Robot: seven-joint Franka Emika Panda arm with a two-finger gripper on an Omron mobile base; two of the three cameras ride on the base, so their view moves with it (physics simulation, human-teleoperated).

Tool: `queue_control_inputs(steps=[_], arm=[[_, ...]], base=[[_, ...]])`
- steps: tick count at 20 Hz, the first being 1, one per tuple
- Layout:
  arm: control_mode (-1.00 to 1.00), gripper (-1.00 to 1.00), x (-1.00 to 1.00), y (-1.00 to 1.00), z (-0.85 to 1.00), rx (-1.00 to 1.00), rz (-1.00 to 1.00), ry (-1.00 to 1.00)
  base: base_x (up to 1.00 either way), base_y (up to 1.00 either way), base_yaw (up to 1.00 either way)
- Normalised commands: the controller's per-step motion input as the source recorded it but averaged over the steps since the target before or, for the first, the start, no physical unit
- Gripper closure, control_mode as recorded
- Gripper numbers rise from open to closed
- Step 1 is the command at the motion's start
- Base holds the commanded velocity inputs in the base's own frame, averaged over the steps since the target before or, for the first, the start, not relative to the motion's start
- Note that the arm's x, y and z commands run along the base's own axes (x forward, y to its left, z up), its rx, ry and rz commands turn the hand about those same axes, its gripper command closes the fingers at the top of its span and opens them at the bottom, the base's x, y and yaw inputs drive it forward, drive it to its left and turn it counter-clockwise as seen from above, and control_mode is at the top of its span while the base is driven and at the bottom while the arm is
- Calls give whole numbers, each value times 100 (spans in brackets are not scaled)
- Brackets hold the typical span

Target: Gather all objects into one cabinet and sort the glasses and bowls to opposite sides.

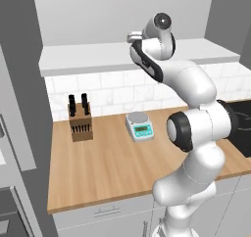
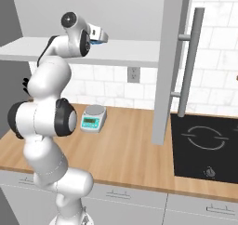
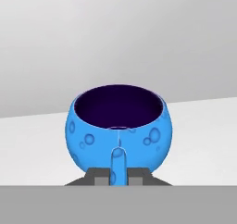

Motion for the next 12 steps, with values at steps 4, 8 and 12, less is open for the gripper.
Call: queue_control_inputs(steps=[4, 8, 12], arm=[[-100, 100, -27, 0, 6, 0, 0, 0], [-100, 100, -34, 0, 0, 0, 0, 0], [-100, 100, -46, 0, 4, 0, 0, 0]], base=[[0, 0, 0], [0, 0, 0], [0, 0, 0]])
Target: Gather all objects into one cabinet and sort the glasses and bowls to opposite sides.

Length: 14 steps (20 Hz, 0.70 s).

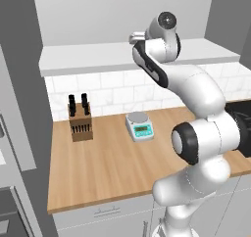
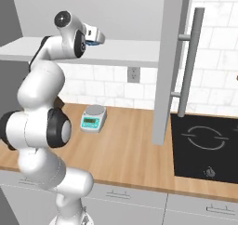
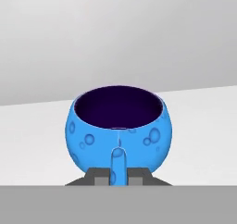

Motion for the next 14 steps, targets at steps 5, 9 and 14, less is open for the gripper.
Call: queue_control_inputs(steps=[5, 9, 14], arm=[[-100, 100, -59, 0, 15, 0, 1, -1], [-100, 100, -78, 0, 17, 0, 1, -1], [-100, 100, -98, 0, 12, 0, 2, 0]], base=[[0, 0, 0], [0, 0, 0], [0, 0, 0]])
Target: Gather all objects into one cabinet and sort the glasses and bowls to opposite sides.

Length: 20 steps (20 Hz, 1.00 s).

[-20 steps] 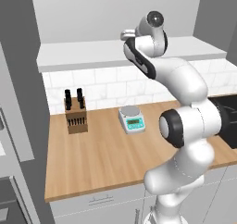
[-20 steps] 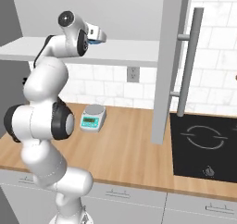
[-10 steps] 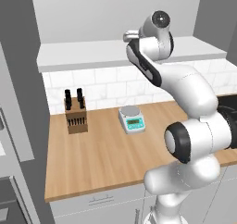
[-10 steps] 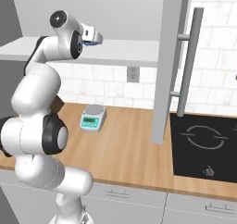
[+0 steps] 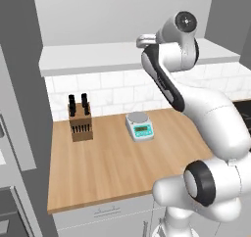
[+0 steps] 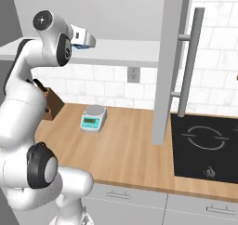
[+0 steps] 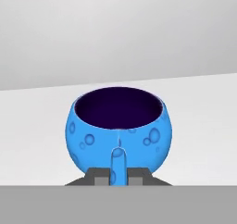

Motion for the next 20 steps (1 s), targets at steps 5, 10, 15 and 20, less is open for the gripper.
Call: queue_control_inputs(steps=[5, 10, 15, 20], arm=[[-100, 100, -97, 0, 15, 0, 0, 0], [-100, 100, -100, 0, 3, 0, 0, 0], [-100, 100, -100, 0, 0, 0, 2, 0], [-100, 100, -100, 0, 4, 0, 7, 0]], base=[[0, 0, 0], [0, 0, 0], [0, 0, 0], [0, 0, 0]])
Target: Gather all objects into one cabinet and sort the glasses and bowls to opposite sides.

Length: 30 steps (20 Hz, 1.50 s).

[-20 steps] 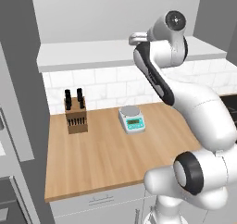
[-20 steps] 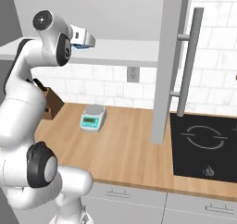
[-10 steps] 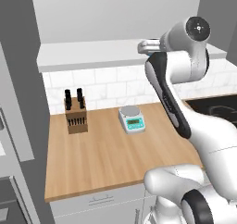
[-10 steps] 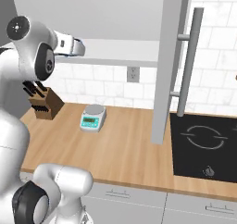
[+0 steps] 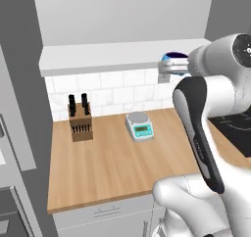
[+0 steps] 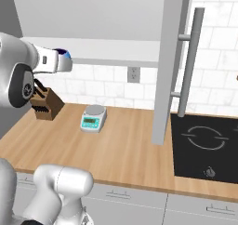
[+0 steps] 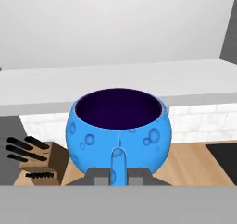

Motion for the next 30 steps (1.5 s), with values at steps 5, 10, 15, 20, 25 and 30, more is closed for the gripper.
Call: queue_control_inputs(steps=[5, 10, 15, 20, 25, 30], arm=[[-100, 100, -98, 0, 9, 0, 7, 0], [-100, 100, -65, -2, 10, 0, 0, 1], [-100, 100, -47, -14, 4, 0, -5, 2], [-100, 100, -25, -7, 1, 0, -4, 8], [-100, 100, -21, -8, 0, 0, 0, 6], [-100, 100, -15, 0, 0, 0, 0, 6]], base=[[0, 0, 0], [0, 0, 0], [0, 0, 0], [0, 0, 0], [0, 0, 0], [0, 0, 0]])
